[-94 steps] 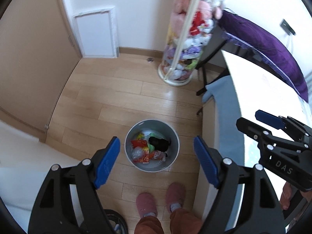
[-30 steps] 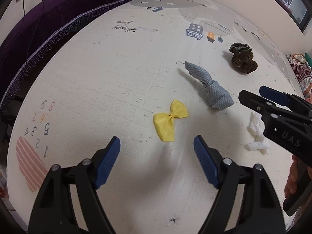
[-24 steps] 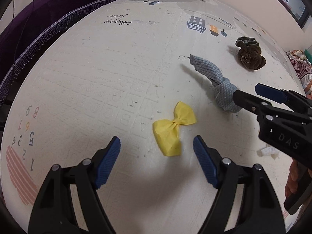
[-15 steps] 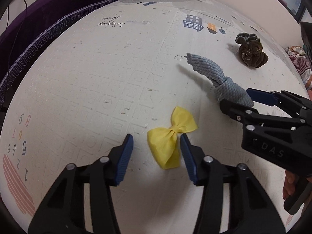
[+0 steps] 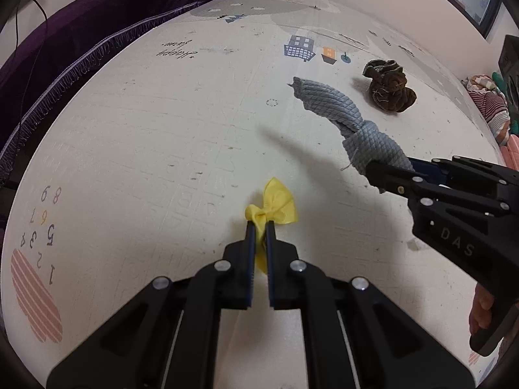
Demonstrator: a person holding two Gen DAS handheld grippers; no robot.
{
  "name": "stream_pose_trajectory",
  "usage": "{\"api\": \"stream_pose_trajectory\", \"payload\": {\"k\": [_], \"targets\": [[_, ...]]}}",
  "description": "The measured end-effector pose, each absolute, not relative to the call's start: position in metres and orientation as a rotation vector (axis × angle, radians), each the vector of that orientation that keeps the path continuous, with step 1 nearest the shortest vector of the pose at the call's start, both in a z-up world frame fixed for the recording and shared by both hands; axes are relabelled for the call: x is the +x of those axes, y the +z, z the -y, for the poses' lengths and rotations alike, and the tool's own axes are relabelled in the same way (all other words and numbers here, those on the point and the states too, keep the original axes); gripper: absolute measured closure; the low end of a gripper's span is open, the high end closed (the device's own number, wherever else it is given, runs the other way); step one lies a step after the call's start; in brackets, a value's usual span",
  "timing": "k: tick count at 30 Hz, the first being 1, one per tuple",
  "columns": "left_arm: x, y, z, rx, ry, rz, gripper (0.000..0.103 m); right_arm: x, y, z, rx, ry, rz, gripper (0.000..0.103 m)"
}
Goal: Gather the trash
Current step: 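Grasp the yellow bow with the left tool while the right tool grasps the grey sock, then carry both items to the grey bin and open the right tool to drop the grey sock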
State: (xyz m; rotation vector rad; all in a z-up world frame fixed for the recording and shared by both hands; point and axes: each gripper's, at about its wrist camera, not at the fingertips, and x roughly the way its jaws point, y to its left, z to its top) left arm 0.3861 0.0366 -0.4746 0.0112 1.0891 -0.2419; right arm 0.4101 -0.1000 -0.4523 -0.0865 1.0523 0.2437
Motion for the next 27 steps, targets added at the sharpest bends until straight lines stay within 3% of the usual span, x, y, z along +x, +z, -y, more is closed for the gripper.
{"api": "stream_pose_trajectory", "payload": {"k": [15, 27], "targets": [[0.269, -0.397, -0.062, -0.080, -0.092, -1.053, 0.096, 0.316, -0.384, 0.104, -0.150, 0.354, -1.055, 0.083], [0.144, -0.351, -0.121, -0.263, 0.193, -1.046, 0.096, 0.229, -0.331, 0.050, -0.306, 0.591, -1.029, 0.083]]}}
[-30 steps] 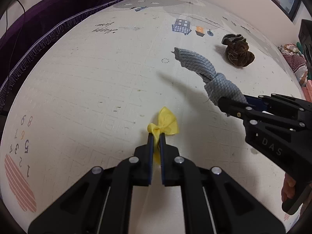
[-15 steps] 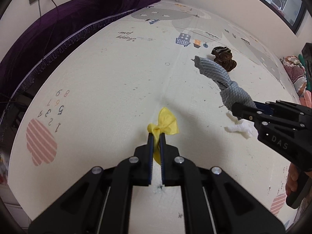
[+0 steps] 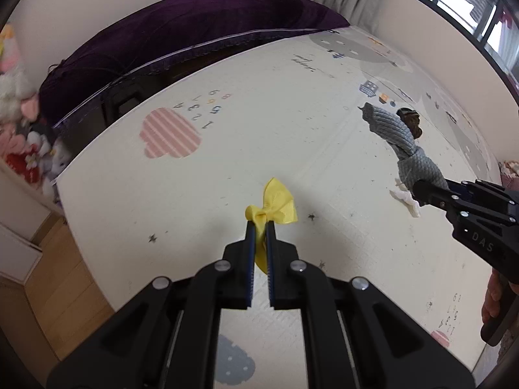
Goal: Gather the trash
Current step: 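Carry both items to the grey bin and open the right tool to drop the grey sock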
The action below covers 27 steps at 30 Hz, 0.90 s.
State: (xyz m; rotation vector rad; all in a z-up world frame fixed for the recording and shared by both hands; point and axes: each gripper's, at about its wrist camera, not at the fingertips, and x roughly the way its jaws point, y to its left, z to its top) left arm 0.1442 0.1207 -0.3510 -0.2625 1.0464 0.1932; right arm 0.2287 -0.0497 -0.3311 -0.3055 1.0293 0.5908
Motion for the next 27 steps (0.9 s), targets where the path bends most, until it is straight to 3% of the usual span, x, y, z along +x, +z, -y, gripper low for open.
{"api": "stream_pose_trajectory", "payload": {"k": [14, 27], "targets": [[-0.051, -0.291, -0.235, -0.408, 0.526, -0.978, 0.096, 0.082, -0.274, -0.105, -0.444, 0.923, -0.968, 0.083], [-0.250, -0.339, -0.300, -0.621, 0.879, -0.984, 0.096, -0.111, -0.341, -0.262, -0.710, 1.325, -0.990, 0.083]]}}
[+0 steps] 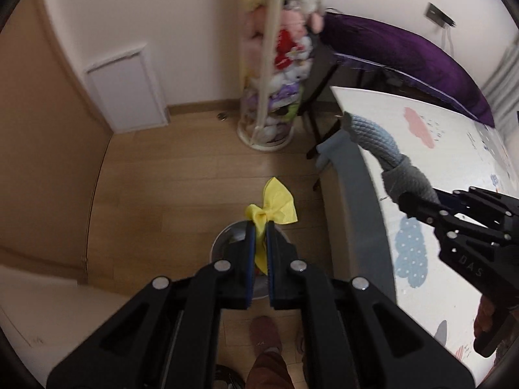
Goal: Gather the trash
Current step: 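Carry both items to the grey bin and open the right tool to drop the grey sock, then open the left tool to drop the yellow bow into the bin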
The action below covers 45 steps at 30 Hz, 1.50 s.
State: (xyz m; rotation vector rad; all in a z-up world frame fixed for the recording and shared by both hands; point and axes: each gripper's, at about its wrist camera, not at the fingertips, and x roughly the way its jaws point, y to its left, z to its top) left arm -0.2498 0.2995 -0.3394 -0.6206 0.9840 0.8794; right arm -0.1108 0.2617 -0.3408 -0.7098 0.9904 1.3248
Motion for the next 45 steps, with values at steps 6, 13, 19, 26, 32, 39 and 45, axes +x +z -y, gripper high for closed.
{"api": "stream_pose_trajectory", "payload": {"k": [6, 13, 19, 26, 32, 39, 45], "targets": [[-0.295, -0.375, -0.296, -0.745, 0.977, -0.957, 0.096, -0.168, -0.385, -0.290, -0.829, 1.442, -1.000, 0.083], [-0.321, -0.405, -0.292, -0.832, 1.069, -0.933, 0.096, -0.198, -0.425, -0.307, -0.926, 1.514, -0.988, 0.082], [-0.327, -0.413, -0.287, -0.888, 1.113, -0.899, 0.096, -0.199, -0.438, -0.317, -0.956, 1.526, -0.990, 0.058], [-0.323, -0.414, -0.287, -0.897, 1.123, -0.886, 0.096, -0.192, -0.433, -0.316, -0.977, 1.542, -0.963, 0.058], [-0.310, -0.414, -0.287, -0.885, 1.107, -0.872, 0.096, -0.178, -0.426, -0.310, -0.982, 1.528, -0.948, 0.058], [-0.294, -0.416, -0.293, -0.886, 1.053, -0.848, 0.073, -0.158, -0.423, -0.303, -0.954, 1.481, -0.967, 0.058], [-0.284, -0.422, -0.300, -0.872, 1.035, -0.850, 0.052, -0.147, -0.424, -0.300, -0.936, 1.446, -0.980, 0.058]]}}
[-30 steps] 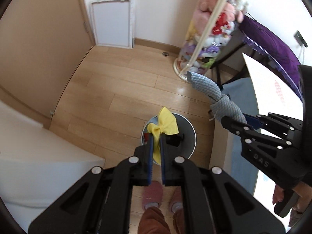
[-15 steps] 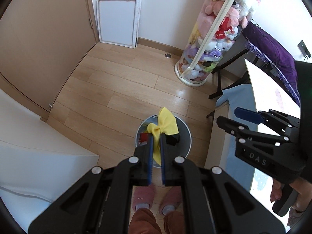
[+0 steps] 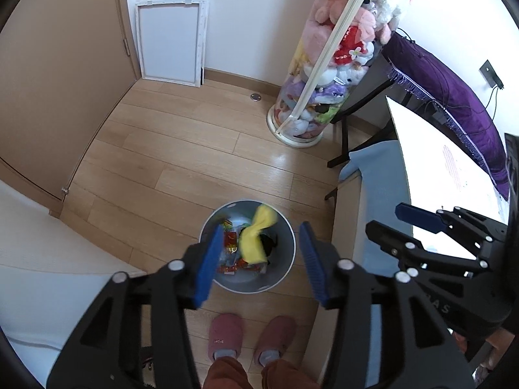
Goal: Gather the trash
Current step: 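Open the left tool to drop the yellow bow into the bin, then move both open tools from the bin back over the bed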
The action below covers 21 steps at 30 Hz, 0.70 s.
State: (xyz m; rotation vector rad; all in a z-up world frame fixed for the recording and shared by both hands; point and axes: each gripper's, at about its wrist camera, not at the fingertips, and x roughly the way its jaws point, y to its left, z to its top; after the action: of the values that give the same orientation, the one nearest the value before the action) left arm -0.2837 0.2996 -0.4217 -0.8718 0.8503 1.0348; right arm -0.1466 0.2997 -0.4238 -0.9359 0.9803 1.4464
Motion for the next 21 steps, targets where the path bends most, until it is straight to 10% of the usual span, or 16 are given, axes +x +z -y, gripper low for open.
{"api": "stream_pose_trajectory", "payload": {"k": [21], "targets": [[-0.249, -0.389, -0.300, -0.753, 0.943, -0.909, 0.031, -0.105, -0.384, -0.269, -0.741, 1.293, -1.008, 0.051]]}}
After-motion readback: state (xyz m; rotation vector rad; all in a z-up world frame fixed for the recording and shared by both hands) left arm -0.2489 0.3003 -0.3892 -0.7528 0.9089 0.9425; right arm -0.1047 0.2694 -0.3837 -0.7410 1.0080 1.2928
